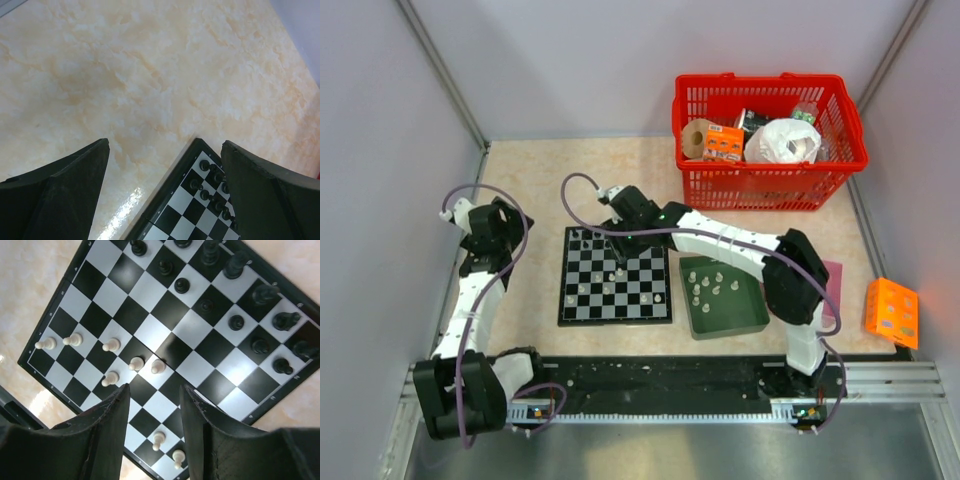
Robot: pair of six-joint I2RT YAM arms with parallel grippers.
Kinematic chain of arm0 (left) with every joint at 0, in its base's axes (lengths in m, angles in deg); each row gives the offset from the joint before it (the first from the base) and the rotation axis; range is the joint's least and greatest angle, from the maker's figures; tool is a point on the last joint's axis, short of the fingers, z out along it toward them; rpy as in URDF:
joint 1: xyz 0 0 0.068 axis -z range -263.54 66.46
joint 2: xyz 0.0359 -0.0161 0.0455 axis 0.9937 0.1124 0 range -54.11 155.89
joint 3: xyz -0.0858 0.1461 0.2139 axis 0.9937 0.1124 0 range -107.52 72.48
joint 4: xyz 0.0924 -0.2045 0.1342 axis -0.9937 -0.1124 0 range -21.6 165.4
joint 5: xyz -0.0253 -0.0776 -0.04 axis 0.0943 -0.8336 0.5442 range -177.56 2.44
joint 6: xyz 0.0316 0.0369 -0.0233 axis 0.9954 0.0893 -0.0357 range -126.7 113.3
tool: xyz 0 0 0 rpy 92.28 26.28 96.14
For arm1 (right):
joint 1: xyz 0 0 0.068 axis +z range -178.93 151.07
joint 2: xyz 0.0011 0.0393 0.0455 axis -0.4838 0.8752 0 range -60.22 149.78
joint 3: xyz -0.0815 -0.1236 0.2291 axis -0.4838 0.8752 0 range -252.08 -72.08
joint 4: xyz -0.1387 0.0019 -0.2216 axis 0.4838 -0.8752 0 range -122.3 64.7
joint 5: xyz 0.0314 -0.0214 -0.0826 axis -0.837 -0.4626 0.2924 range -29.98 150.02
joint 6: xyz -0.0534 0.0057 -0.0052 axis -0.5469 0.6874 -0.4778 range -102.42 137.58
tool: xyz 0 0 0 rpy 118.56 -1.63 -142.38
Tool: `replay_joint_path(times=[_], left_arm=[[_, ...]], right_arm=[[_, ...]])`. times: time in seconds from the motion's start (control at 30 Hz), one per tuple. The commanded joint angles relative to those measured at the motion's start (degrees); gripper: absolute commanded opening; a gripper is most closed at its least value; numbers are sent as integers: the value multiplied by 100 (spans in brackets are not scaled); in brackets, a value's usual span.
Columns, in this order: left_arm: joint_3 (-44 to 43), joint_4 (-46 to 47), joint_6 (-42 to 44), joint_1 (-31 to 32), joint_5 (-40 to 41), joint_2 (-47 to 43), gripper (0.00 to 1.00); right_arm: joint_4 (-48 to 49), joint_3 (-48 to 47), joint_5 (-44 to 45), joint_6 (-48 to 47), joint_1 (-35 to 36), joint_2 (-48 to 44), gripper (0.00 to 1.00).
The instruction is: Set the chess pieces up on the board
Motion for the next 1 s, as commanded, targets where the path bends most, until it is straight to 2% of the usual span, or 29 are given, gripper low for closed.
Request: replay_joint_path(times=[0.0,0.3,0.53,0.83,0.97], left_arm=[[-185,191,102,-14,-32,82,99],[-105,464,14,-6,-235,240,99],[-158,437,49,-6,-173,301,99],[-202,394,58,-6,-182,328,99],[-229,367,84,-6,-147,319,99]], right_arm=[[-59,-436,3,45,212,487,43],[-200,-727,390,124,256,918,38],[-261,-797,241,115,256,1077,32],[-270,-762,179,98,256,1156,29],[-270,-788,162,115,256,1182,19]])
